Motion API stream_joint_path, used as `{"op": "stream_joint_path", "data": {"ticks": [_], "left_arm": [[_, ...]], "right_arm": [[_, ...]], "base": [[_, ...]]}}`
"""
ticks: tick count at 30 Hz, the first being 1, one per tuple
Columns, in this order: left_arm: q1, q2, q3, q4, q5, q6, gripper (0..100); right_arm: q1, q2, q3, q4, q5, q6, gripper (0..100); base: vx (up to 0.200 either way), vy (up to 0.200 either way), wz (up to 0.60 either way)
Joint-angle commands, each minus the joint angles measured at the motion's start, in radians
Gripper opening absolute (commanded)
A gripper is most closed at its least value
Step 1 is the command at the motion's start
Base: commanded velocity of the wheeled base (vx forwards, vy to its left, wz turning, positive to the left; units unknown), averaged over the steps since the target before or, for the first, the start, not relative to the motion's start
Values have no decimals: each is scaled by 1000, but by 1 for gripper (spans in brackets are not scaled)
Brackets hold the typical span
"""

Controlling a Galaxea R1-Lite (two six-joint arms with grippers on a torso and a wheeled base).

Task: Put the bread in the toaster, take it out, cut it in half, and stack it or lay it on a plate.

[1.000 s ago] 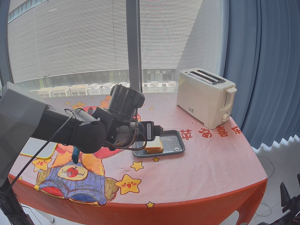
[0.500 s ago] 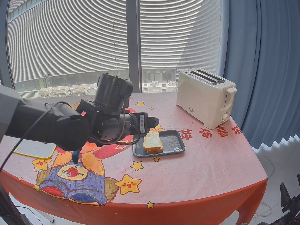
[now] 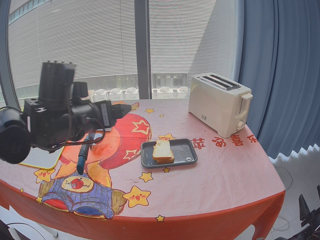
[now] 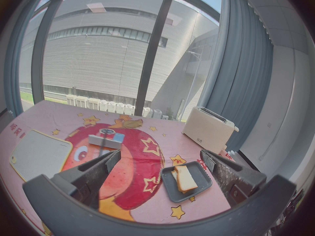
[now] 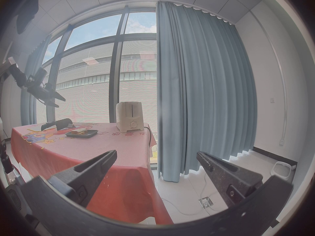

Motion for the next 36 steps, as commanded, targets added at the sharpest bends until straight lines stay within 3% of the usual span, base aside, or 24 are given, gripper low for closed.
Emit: {"op": "stream_joint_path", "data": {"ticks": [1,7,9,10,14,21,22,24,31,36], "left_arm": [[101,-245,201,-117,10,68,100],[153,-288,355,-315,10,109,100],[159,-288,365,-335,12,117,100],[180,-287,392,-380,12,143,100],[229,-293,446,-418,13,198,100],[295,-340,515,-447,10,250,100],[314,-357,535,-447,12,278,100],[331,-395,547,-446,12,296,100],[404,-484,573,-439,12,301,100],[435,-523,615,-444,12,319,100]], "right_arm": [[0,-1,16,0,0,0,100],[-2,-1,16,0,0,0,100],[0,-1,16,0,0,0,100],[0,-1,16,0,0,0,100],[0,-1,16,0,0,0,100],[0,-1,16,0,0,0,100],[0,-1,16,0,0,0,100],[0,1,16,0,0,0,100],[0,1,16,0,0,0,100],[0,1,16,0,0,0,100]], "base": [[0,0,0],[0,0,0],[0,0,0],[0,0,0],[0,0,0],[0,0,0],[0,0,0],[0,0,0],[0,0,0],[0,0,0]]}}
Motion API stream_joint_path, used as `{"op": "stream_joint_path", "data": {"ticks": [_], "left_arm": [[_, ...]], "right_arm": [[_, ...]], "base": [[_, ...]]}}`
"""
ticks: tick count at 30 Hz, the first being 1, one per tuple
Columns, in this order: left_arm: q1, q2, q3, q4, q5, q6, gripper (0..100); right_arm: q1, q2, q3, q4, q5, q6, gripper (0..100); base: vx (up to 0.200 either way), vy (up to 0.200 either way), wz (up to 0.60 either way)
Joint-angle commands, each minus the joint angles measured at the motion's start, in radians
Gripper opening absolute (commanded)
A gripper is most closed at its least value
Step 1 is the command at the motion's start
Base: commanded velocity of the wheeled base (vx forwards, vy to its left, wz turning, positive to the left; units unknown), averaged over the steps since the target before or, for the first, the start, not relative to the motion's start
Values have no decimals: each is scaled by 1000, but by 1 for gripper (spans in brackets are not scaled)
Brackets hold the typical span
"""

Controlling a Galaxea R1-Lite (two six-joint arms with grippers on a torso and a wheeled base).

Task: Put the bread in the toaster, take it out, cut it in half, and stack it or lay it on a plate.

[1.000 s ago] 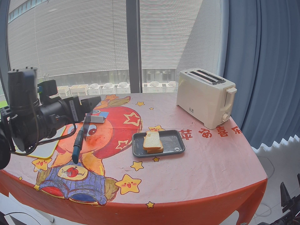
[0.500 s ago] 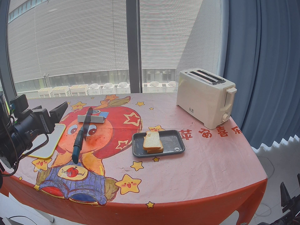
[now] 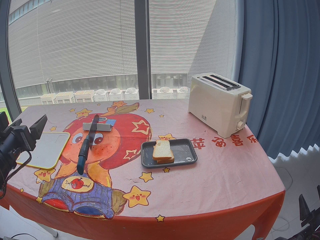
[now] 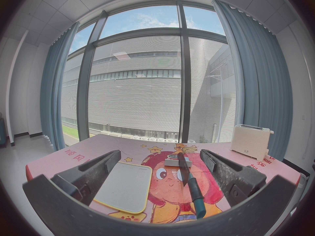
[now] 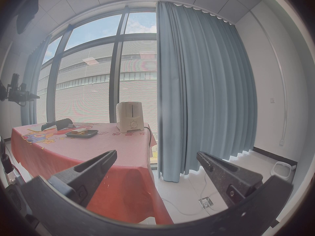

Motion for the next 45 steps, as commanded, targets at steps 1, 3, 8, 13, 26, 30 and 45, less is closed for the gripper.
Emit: {"op": "stream_joint_path", "data": {"ticks": [1,3,8,13,26,30,45], "left_arm": [[25,-71,42,-2,-1,5,100],[25,-101,60,-2,0,5,100],[24,-125,85,-2,0,5,100],[24,-131,126,-4,0,4,100],[21,-268,260,-4,0,-1,100],[21,-372,329,6,0,-1,100],[21,-642,425,131,-1,1,100]], "right_arm": [[0,1,16,0,0,0,100],[0,-1,16,0,0,0,100],[0,-1,16,0,0,0,100],[0,-1,16,0,0,0,100],[0,-1,16,0,0,0,100],[0,-1,16,0,0,0,100],[0,1,16,0,0,0,100]], "base": [[0,0,0],[0,0,0],[0,0,0],[0,0,0],[0,0,0],[0,0,0],[0,0,0]]}}
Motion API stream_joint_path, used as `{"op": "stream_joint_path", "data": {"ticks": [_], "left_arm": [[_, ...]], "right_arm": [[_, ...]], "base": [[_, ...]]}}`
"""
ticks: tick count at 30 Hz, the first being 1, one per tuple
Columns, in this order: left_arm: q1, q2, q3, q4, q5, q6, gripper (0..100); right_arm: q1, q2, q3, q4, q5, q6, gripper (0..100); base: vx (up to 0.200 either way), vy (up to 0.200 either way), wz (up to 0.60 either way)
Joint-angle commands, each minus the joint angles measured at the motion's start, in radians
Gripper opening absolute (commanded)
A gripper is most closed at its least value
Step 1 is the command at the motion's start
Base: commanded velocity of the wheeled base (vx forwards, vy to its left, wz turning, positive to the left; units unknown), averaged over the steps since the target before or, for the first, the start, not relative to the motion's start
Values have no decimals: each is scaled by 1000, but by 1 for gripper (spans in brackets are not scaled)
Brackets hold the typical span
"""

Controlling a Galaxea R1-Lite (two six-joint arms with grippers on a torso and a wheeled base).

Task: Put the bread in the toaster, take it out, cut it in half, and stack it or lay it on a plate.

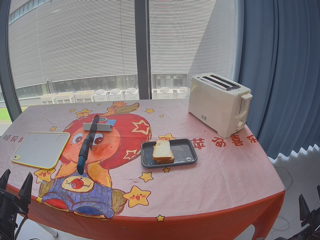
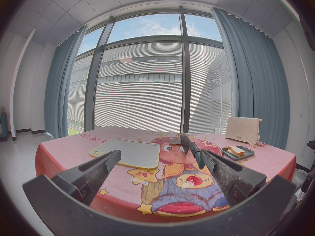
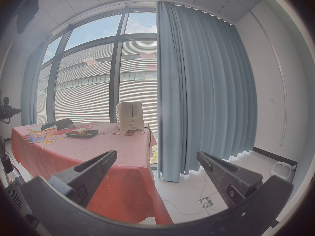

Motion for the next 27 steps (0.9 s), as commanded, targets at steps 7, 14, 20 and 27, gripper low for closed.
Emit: {"op": "stream_joint_path", "data": {"ticks": [7,14,20,27], "left_arm": [[0,-210,17,150,-4,5,100],[-2,-316,19,277,-6,9,100],[-2,-390,23,352,-9,14,100],[-2,-491,23,469,-29,17,100]], "right_arm": [[0,-1,16,0,0,0,100],[0,-1,16,0,2,0,100],[0,-1,16,0,0,0,100],[0,1,16,0,0,0,100]], "base": [[0,0,0],[0,0,0],[0,0,0],[0,0,0]]}}
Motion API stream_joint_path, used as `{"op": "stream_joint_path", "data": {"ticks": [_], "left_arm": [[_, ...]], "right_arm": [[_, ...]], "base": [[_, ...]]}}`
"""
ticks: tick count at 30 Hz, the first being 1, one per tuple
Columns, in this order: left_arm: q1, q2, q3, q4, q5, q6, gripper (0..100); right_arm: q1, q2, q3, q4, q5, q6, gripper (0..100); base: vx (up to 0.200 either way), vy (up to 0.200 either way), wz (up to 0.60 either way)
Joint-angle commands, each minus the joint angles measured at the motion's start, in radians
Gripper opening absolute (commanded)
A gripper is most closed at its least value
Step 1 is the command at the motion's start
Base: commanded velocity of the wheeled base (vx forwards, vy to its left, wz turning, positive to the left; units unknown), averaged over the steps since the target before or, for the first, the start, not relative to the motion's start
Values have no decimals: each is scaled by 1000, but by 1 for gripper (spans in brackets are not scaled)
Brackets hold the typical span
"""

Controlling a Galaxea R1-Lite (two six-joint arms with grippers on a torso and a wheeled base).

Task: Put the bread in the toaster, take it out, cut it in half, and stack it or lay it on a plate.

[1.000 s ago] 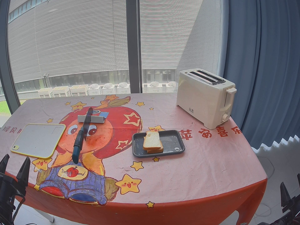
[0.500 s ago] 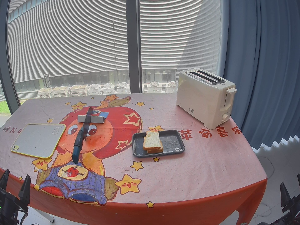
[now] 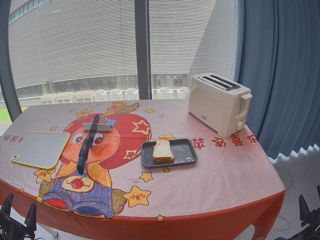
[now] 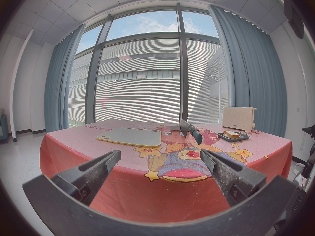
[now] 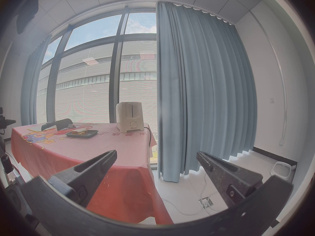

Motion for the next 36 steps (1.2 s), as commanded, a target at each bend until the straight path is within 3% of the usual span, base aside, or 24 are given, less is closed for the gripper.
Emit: {"op": "stream_joint_path", "data": {"ticks": [1,8,12,22,36], "left_arm": [[0,-85,16,32,-13,1,100],[0,-85,18,39,-19,0,100],[0,-85,18,52,-85,-3,100],[0,-84,18,94,-165,49,100],[2,-84,18,96,-167,47,100]], "right_arm": [[0,1,16,0,0,0,100],[0,-1,16,2,0,0,100],[0,1,16,0,0,0,100],[0,1,16,0,0,0,100],[0,1,16,0,0,0,100]], "base": [[0,0,0],[0,0,0],[0,0,0],[0,0,0],[0,0,0]]}}
